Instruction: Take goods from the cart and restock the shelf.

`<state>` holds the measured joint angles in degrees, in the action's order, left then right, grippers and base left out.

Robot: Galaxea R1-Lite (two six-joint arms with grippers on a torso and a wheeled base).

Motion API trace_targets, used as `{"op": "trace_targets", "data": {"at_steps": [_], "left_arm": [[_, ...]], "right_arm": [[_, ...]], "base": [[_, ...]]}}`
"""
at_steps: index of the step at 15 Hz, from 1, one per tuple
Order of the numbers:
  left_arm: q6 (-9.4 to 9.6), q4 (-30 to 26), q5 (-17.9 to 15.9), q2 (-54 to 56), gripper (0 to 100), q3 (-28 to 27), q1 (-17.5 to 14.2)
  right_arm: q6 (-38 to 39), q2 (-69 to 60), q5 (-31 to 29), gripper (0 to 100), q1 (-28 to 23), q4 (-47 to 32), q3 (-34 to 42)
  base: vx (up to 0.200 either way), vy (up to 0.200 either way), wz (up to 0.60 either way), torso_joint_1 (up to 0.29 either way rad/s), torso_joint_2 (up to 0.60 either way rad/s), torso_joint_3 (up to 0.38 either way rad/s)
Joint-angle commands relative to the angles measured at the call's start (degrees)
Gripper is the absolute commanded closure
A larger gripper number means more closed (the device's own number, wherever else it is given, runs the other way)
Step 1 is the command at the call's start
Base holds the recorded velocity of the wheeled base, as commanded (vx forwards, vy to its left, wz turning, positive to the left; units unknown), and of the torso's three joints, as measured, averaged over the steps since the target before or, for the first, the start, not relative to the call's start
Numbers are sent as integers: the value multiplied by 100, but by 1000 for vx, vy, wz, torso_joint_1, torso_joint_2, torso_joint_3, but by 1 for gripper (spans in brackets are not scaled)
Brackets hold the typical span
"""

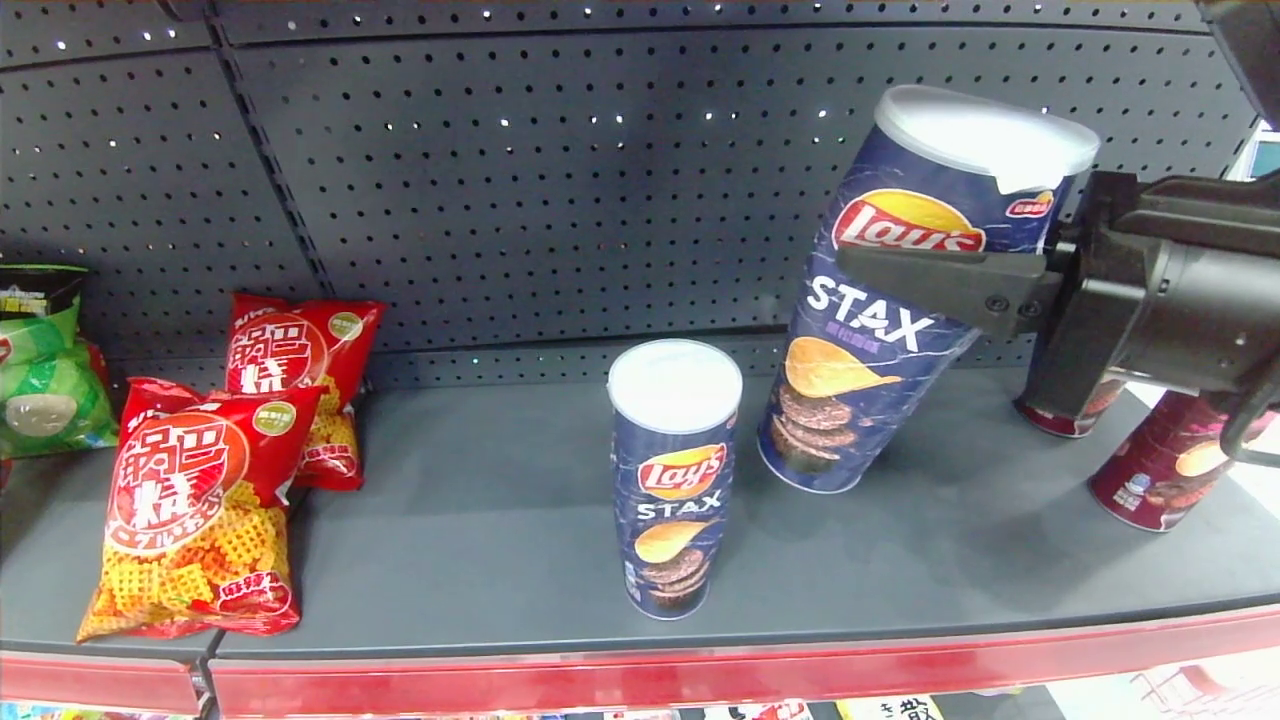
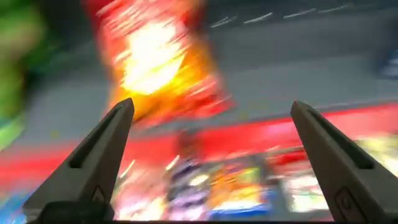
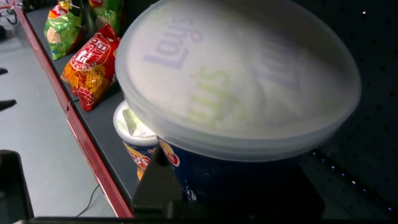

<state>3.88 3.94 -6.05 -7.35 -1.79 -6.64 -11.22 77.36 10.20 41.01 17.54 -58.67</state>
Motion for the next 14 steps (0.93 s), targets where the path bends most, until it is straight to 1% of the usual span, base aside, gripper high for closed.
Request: {"op": "trace_targets", "data": {"at_steps": [1, 2, 3, 4, 6, 7, 8, 9, 10, 13, 14], "left_arm": [[-19, -526, 499, 190, 0, 144, -4], [-150, -394, 587, 190, 0, 170, -4], [-256, -411, 649, 190, 0, 170, -4], [-432, -420, 745, 181, 0, 170, -4], [-423, -411, 534, 181, 0, 170, 5], [-484, -420, 482, 181, 0, 170, 5], [-502, -420, 490, 181, 0, 170, 5], [-458, -420, 490, 181, 0, 170, 5], [-484, -420, 490, 181, 0, 162, 5], [-467, -420, 490, 181, 0, 170, 5], [-493, -420, 490, 181, 0, 170, 14]], "right_arm": [[-3, -2, -1, 100, 4, 4, -30], [-3, -11, -1, 100, -5, 4, -13], [-3, -11, -1, 100, -5, 4, -13], [-3, -37, 8, 100, -76, 4, 23], [23, -37, 8, 100, -93, 4, 84], [32, -37, 8, 100, -119, 4, 93], [40, -37, 8, 100, -119, 4, 102], [40, -37, 8, 100, -119, 4, 102], [40, -37, 8, 100, -128, 4, 93], [146, -37, 8, 100, -128, 12, 75], [146, -46, 8, 100, -137, 12, 84]], "base": [[0, 0, 0, 0, 0, 0], [0, 0, 0, 0, 0, 0], [0, 0, 0, 0, 0, 0], [0, 0, 0, 0, 0, 0], [0, 0, 0, 0, 0, 0], [0, 0, 0, 0, 0, 0], [0, 0, 0, 0, 0, 0], [0, 0, 0, 0, 0, 0], [0, 0, 0, 0, 0, 0], [0, 0, 0, 0, 0, 0], [0, 0, 0, 0, 0, 0]]}}
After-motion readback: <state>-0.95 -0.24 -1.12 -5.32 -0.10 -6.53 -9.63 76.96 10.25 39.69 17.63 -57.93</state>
